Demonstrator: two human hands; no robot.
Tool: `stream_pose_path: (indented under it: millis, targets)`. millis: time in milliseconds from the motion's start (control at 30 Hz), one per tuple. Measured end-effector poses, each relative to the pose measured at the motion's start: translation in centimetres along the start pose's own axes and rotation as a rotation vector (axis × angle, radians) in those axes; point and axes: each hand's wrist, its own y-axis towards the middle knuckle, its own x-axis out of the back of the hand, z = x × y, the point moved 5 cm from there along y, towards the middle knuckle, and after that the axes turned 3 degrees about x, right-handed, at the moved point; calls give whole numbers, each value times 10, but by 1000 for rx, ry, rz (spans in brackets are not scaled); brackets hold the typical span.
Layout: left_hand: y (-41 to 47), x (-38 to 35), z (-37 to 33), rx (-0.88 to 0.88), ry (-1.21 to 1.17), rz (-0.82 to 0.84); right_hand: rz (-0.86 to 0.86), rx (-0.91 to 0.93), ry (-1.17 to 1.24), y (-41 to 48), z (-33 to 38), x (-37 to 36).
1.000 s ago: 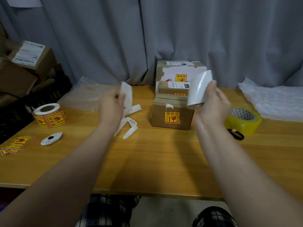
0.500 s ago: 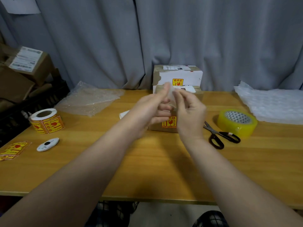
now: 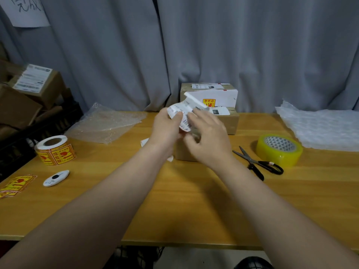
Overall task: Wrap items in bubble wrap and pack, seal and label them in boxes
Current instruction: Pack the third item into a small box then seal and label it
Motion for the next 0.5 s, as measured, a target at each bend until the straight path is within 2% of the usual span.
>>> stream_pose_path:
  millis: [100, 133, 267, 500]
  targets:
    - [7, 3, -9, -170, 225, 126, -207, -163, -14, 10, -23, 24]
    - [9, 2, -12, -196, 287, 159, -210, -225, -16, 16, -30, 29]
    - [22, -5, -24, -237, 408, 264, -100, -536, 313, 38, -61, 33]
    - [50, -10, -17, -81, 540, 212, -46, -759, 550, 46, -96, 23]
